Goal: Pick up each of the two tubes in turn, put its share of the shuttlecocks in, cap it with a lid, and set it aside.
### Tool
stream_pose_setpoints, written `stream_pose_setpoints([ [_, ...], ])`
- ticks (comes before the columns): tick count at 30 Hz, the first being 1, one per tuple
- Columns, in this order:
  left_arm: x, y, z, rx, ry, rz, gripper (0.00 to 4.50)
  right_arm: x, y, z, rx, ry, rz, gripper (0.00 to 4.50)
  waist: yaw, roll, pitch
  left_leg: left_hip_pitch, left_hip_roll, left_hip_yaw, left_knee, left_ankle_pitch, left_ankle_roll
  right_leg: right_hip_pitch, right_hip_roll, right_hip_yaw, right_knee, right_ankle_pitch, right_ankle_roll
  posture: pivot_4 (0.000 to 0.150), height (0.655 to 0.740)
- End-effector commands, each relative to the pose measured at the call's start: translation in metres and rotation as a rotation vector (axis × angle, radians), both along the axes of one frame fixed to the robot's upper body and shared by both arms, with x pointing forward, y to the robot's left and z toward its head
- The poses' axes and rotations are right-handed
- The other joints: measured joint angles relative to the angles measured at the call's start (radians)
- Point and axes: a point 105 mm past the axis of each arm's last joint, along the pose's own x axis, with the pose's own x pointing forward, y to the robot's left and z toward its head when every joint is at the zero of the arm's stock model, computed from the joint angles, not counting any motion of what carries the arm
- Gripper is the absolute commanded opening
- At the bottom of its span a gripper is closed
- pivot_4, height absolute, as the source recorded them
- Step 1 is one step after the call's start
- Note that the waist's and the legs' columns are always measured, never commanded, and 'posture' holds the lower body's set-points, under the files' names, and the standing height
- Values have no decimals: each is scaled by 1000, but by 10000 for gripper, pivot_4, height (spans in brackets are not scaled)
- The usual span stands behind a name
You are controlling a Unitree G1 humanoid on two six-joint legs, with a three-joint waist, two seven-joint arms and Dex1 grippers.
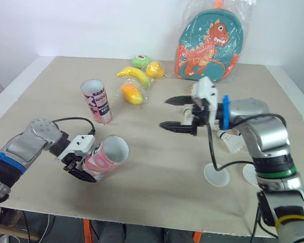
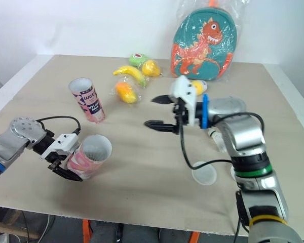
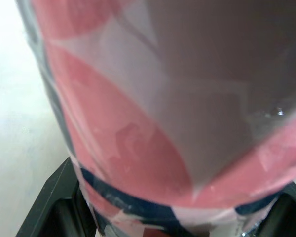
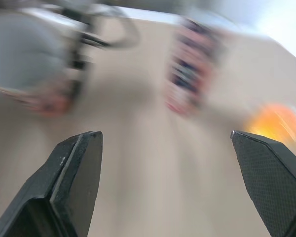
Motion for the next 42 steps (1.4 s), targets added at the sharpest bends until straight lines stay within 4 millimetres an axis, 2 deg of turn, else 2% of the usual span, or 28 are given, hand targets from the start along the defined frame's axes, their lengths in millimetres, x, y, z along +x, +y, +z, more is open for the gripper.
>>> stream_pose_setpoints([
  [1, -2, -3, -1, -6, 3, -16, 30439, 1, -34, -5, 68, -27, -222, 44355, -2, 0, 0, 0, 0, 0, 0, 0, 0, 0, 0, 0, 0, 0, 0, 1500, 7400],
  [4, -3, -2, -2, -2, 4, -16, 30439, -5, -44, -36, 78, 38, -333, 44355, -4, 0, 0, 0, 0, 0, -1, -1, 1, 0, 0, 0, 0, 0, 0, 1500, 7400],
  [7, -2, -1, -3, 6, -1, -20, 30439, -6, -38, -50, 92, 73, -376, 44355, -8, 0, 1, 0, 0, 0, 0, -1, 1, 0, 1, 0, 0, -1, -1, 1500, 7400],
  [10, 0, -2, -5, 4, -6, -24, 30439, -3, -28, -54, 109, 83, -378, 44355, -14, 1, 1, 0, 0, 0, 1, 0, 1, 0, 1, 1, 0, 0, 2, 1500, 7400],
  [13, 2, -5, -6, 0, -12, -31, 30439, 8, -23, -58, 115, 92, -415, 44355, -15, 0, 1, 0, 0, 0, 2, 0, 0, 1, 1, 1, 0, 1, 4, 1500, 7400],
  [18, 1, -8, -6, -13, -13, -38, 30439, 35, -33, -75, 140, 142, -557, 44355, -9, -1, 1, 0, 0, 0, 2, 1, 0, 2, 1, 1, 0, 1, 5, 1500, 7400],
  [26, 1, -9, -7, -12, -17, -33, 30439, 64, -35, -78, 147, 148, -626, 44355, -8, 0, 1, 0, 0, 0, 2, 1, 0, 1, 1, 1, 0, 1, 4, 1500, 7400],
  [27, 1, -9, -7, -13, -18, -33, 30439, 69, -35, -78, 153, 150, -638, 39480, -8, 0, 1, 0, 0, 0, 2, 1, 0, 1, 0, 1, 0, 2, 4, 1500, 7400],
  [28, 1, -9, -7, -12, -18, -33, 30439, 72, -34, -79, 155, 152, -644, 37195, -8, 0, 1, 0, 0, 0, 2, 1, 0, 1, 0, 1, 0, 2, 4, 1500, 7400],
  [29, 1, -9, -7, -13, -19, -34, 30439, 74, -32, -79, 153, 153, -639, 33081, -8, 0, 1, 0, 0, 0, 2, 2, 0, 1, 0, 1, 0, 2, 4, 1500, 7400],
  [34, 0, -9, -7, -19, -25, -31, 30439, 77, -27, -80, 144, 143, -626, 8801, -7, 0, 1, 0, 0, 0, 2, 1, 0, 1, 0, 1, 0, 2, 4, 1500, 7400],
  [36, 0, -9, -7, -22, -28, -30, 30439, 74, -24, -78, 128, 124, -601, 619, -7, 0, 1, 0, 0, 0, 2, 2, 0, 1, 0, 1, 0, 2, 4, 1500, 7400],
  [41, -2, -9, -9, -26, -24, -29, 30439, 62, -16, -73, 116, 104, -529, 230, -7, 0, 1, 0, 0, 0, 2, 1, 0, 1, 0, 1, 0, 2, 4, 1500, 7400],
  [42, -3, -9, -10, -27, -22, -29, 30439, 56, -12, -66, 122, 90, -491, 230, -7, 0, 1, 0, 0, 0, 2, 1, 0, 1, 0, 1, 0, 2, 4, 1500, 7400],
])
